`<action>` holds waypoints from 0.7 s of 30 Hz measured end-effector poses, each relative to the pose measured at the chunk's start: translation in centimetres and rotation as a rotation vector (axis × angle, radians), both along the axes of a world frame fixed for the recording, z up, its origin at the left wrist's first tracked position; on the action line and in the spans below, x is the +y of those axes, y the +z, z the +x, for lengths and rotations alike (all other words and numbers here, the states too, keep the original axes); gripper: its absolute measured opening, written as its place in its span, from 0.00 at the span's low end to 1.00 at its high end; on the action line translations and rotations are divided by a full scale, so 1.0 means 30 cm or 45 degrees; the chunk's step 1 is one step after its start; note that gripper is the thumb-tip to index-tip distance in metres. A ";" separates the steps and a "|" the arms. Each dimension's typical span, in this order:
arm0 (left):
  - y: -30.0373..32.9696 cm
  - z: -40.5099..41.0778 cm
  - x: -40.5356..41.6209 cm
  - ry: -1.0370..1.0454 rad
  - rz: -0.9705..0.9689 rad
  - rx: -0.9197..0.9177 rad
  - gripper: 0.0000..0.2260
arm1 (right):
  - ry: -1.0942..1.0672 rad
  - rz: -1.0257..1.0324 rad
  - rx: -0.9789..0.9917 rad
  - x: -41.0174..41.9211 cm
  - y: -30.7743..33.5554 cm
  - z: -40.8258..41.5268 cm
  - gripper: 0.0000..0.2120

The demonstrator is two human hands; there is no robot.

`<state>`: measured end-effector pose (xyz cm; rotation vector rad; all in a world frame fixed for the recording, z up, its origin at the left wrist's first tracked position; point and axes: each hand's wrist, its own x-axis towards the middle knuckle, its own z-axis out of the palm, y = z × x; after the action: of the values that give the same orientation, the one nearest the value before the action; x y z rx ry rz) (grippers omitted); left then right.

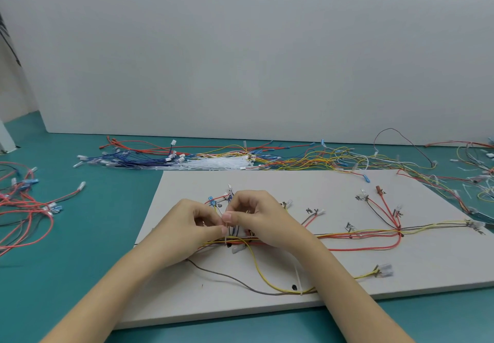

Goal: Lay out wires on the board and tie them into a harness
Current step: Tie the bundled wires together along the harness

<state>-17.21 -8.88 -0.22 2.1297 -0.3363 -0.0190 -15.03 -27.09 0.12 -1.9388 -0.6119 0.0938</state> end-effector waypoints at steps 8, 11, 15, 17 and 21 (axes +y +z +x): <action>-0.001 -0.018 -0.002 -0.032 -0.001 -0.039 0.05 | -0.023 -0.188 0.090 -0.036 0.014 0.001 0.09; -0.006 -0.023 -0.008 -0.005 -0.011 -0.055 0.06 | 0.027 -0.295 0.116 -0.056 0.021 0.004 0.07; -0.009 -0.028 -0.009 0.010 -0.004 -0.076 0.06 | 0.015 -0.380 0.094 -0.051 0.018 0.003 0.07; -0.011 -0.029 -0.011 0.009 -0.004 -0.084 0.06 | 0.007 -0.393 0.091 -0.051 0.017 0.001 0.07; -0.012 -0.028 -0.005 -0.029 0.003 -0.119 0.07 | 0.004 -0.401 0.078 -0.056 0.020 0.000 0.05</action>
<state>-18.05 -9.03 -0.58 2.1337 -0.4152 0.0669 -15.03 -28.78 0.71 -2.2291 -0.5861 0.2644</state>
